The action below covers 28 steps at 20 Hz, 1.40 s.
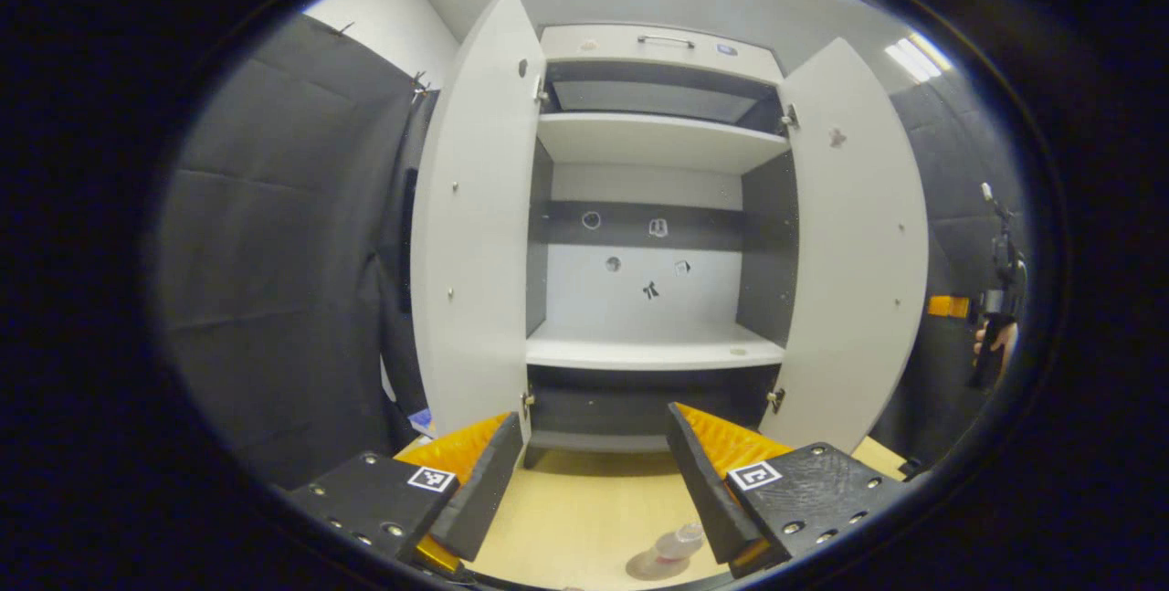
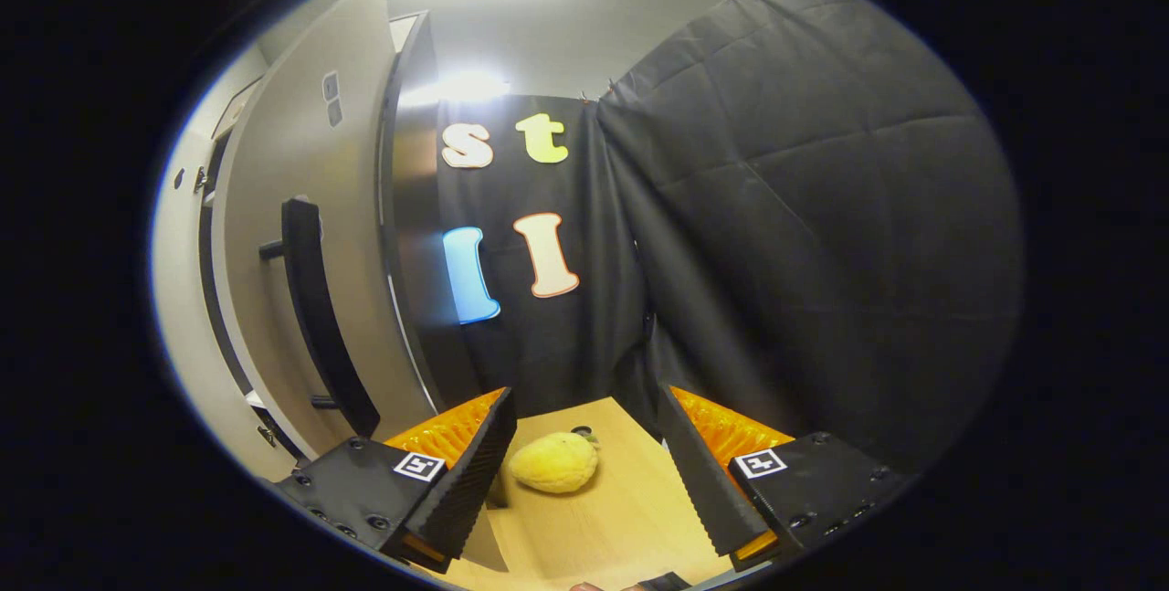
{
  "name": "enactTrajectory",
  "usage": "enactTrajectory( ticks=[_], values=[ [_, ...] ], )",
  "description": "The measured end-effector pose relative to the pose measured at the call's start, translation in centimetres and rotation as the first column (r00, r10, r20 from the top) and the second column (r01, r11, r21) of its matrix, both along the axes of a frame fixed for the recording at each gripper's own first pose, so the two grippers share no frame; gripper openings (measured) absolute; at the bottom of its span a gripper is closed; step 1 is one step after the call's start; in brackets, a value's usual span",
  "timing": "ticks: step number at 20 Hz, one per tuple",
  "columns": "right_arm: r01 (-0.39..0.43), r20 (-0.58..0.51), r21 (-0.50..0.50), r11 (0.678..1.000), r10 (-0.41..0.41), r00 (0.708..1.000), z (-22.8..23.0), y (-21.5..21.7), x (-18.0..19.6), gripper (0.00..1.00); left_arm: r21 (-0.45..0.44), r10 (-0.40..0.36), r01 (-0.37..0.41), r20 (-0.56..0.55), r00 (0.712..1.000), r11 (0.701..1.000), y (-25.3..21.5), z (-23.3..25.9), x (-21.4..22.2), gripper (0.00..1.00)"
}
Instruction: Grasp the bottle in the cabinet with the left hand and place it on the coaster, then close the right door with the right hand and the left door with the left hand.
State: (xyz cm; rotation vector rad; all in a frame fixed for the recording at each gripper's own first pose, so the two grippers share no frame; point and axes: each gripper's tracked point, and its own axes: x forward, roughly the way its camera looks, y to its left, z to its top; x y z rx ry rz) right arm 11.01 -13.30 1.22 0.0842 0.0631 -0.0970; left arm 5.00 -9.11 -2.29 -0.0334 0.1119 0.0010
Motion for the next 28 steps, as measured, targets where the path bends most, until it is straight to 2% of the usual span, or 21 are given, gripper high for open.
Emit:
enactTrajectory(
  ticks=[5,6,7,8,11,13,14,15,16,17,18,19,21,22,23,26,28],
  values=[
    [-0.102,0.039,-0.064,0.993,0.105,0.994,3.1,0.9,0.8,0.99,-0.013,0.077,-0.077,0.016,0.997,0.997,0.5,2.9,1.5,0.98],
    [-0.126,0.046,-0.073,0.989,0.129,0.991,3.7,1.3,0.9,0.95,-0.009,0.087,-0.087,0.011,0.996,0.996,0.4,3.1,1.8,0.98],
    [-0.153,0.049,-0.083,0.985,0.157,0.986,4.3,1.7,1.1,0.95,-0.003,0.098,-0.098,0.003,0.995,0.995,0.3,3.2,1.9,0.87],
    [-0.179,0.045,-0.089,0.980,0.183,0.982,4.6,2.1,1.4,0.99,0.004,0.110,-0.110,0.003,0.994,0.994,0.1,3.5,1.8,0.98],
    [-0.249,0.020,-0.085,0.965,0.251,0.968,5.3,3.3,1.8,0.99,0.005,0.129,-0.129,0.029,0.991,0.992,-0.9,4.4,1.2,0.98],
    [-0.276,0.015,-0.062,0.959,0.277,0.961,6.0,4.1,1.6,0.99,0.008,0.091,-0.091,0.028,0.995,0.996,-2.2,4.1,0.7,0.98],
    [-0.283,0.021,-0.054,0.957,0.285,0.958,6.6,4.5,1.5,0.95,0.009,0.054,-0.054,0.035,0.998,0.999,-3.1,4.0,0.7,0.99],
    [-0.284,0.027,-0.055,0.957,0.285,0.958,7.1,4.7,1.5,0.99,0.000,0.014,-0.014,0.040,0.999,1.000,-3.9,3.9,0.7,0.99],
    [-0.278,0.032,-0.062,0.959,0.280,0.959,7.5,4.8,1.4,0.95,-0.023,-0.028,0.029,0.040,0.999,0.999,-4.8,3.6,0.7,0.99],
    [-0.274,0.042,-0.069,0.959,0.278,0.960,7.9,5.0,1.4,0.99,-0.049,-0.068,0.070,0.038,0.997,0.996,-5.4,3.4,0.9,0.99],
    [-0.271,0.047,-0.070,0.960,0.275,0.960,8.2,5.5,1.3,0.94,-0.062,-0.100,0.103,0.040,0.994,0.993,-5.7,3.3,1.2,0.95],
    [-0.273,0.033,-0.064,0.960,0.276,0.961,8.0,6.2,1.1,0.99,-0.056,-0.120,0.122,0.032,0.992,0.991,-5.7,3.1,1.4,0.92],
    [-0.229,0.025,-0.082,0.970,0.231,0.973,8.1,6.4,0.7,0.97,-0.022,-0.147,0.147,0.027,0.989,0.989,-5.0,2.8,1.6,0.92],
    [-0.199,0.036,-0.094,0.975,0.203,0.978,8.4,6.4,0.7,0.90,-0.022,-0.161,0.162,0.028,0.986,0.987,-4.8,2.6,1.6,0.92],
    [-0.176,0.030,-0.103,0.979,0.180,0.983,8.3,6.4,0.5,0.97,-0.042,-0.181,0.182,0.027,0.983,0.982,-4.6,2.4,1.6,0.92],
    [-0.144,0.037,-0.130,0.981,0.150,0.988,8.5,7.2,0.0,0.97,-0.137,-0.202,0.204,0.025,0.979,0.969,-3.3,1.5,1.2,0.92],
    [-0.123,0.031,-0.126,0.984,0.128,0.991,8.3,7.5,-0.2,0.97,-0.155,-0.203,0.203,0.020,0.979,0.967,-2.1,1.2,1.0,0.92]
  ],
)
